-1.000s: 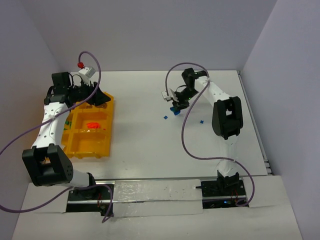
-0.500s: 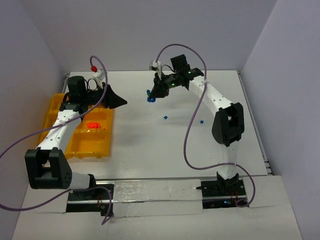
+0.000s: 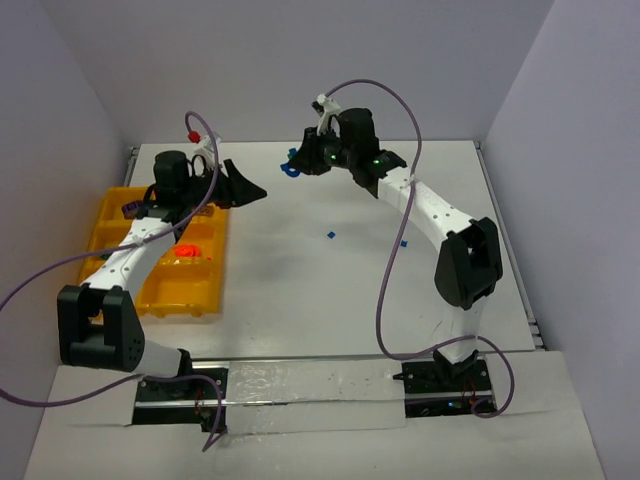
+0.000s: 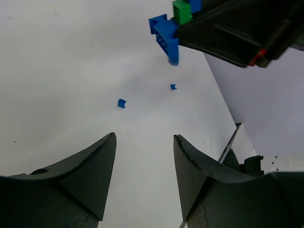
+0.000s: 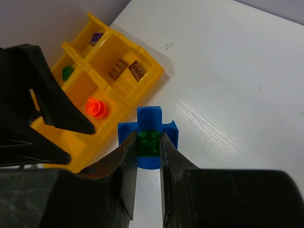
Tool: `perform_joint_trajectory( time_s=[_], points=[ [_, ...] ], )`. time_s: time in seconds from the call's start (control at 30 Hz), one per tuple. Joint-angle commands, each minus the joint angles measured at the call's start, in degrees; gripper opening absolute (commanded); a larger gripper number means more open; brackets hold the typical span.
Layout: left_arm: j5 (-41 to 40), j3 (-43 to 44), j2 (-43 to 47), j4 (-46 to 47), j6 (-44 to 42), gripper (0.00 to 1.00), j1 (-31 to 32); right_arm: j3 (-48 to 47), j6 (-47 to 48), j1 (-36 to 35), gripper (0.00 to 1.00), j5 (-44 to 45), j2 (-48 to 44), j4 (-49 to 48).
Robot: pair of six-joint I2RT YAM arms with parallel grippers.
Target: Sort the legos into containers by color
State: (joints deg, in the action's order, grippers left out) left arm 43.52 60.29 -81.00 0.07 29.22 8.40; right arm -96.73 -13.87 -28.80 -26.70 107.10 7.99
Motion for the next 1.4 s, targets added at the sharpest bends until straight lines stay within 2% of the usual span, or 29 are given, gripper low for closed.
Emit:
perform_joint_trajectory(
  time_s=[0.0, 0.23, 0.4, 0.5, 0.7, 0.97, 1.17, 1.37],
  points=[
    [-5.2, 5.06, -4.46, 4.68, 5.42, 0.6, 1.63, -2.96, -6.79, -1.88, 0.0, 7.81, -1.95, 0.32],
    [-3.1, 10.03, -10.12, 7.69, 8.27, 0.53, 3.0, -4.1, -7.67, -3.43, 0.0, 11.67, -1.17, 4.73],
    [-1.01, 9.29, -10.74, 12.11, 10.05, 0.49, 3.78, -4.31, -8.15, -4.09, 0.0, 13.03, -0.64, 5.85],
    [-0.13, 8.82, -10.64, 14.07, 10.77, 0.49, 4.43, -4.87, -8.51, -4.24, 0.0, 13.48, -0.29, 6.51],
    [-0.12, 9.33, -10.8, 14.9, 11.01, 0.57, 5.89, -5.55, -8.29, -4.47, 0.0, 13.22, 0.04, 7.01],
    [-2.02, 12.81, -13.62, 12.48, 10.3, 0.54, 6.64, -3.95, -7.4, -4.86, 0.0, 12.1, -1.22, 5.71],
    [-3.7, 14.33, -14.97, 10.65, 9.45, 0.42, 6.72, -1.93, -6.96, -4.86, 0.0, 11.58, -2.68, 4.75],
    [-3.7, 14.68, -15.59, 10.22, 9.72, 0.08, 6.72, -1.61, -6.96, -4.85, 0.0, 12.62, -3.12, 4.58]
  ],
)
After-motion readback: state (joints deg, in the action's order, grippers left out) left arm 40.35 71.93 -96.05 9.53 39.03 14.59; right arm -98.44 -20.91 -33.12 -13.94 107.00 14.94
